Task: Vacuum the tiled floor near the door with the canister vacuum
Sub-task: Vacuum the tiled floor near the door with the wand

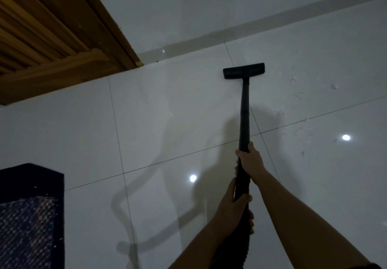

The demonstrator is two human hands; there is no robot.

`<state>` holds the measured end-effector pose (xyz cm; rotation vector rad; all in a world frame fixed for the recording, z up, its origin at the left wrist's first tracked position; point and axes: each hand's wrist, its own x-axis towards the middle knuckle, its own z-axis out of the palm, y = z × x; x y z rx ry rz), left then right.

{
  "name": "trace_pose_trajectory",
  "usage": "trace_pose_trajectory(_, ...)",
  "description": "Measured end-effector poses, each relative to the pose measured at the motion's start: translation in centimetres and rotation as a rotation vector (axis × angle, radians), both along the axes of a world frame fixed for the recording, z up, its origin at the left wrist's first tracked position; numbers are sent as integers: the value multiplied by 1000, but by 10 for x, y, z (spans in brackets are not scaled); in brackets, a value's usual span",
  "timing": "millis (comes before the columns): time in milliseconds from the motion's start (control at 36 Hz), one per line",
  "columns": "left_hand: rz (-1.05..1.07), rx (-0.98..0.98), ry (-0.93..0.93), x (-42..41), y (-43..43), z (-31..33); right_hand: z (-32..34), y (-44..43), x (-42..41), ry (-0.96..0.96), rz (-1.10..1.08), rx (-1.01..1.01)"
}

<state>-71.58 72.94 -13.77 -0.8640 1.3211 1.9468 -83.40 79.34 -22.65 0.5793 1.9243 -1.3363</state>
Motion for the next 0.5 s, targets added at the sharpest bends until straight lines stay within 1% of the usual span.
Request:
trace_pose_trajectory(222, 18, 8, 10, -24, -5, -17, -21, -3, -30, -11, 28, 22)
trace_pose_trajectory(500, 47, -7, 2, -48, -11, -43, -39, -9, -61, -24, 47, -41)
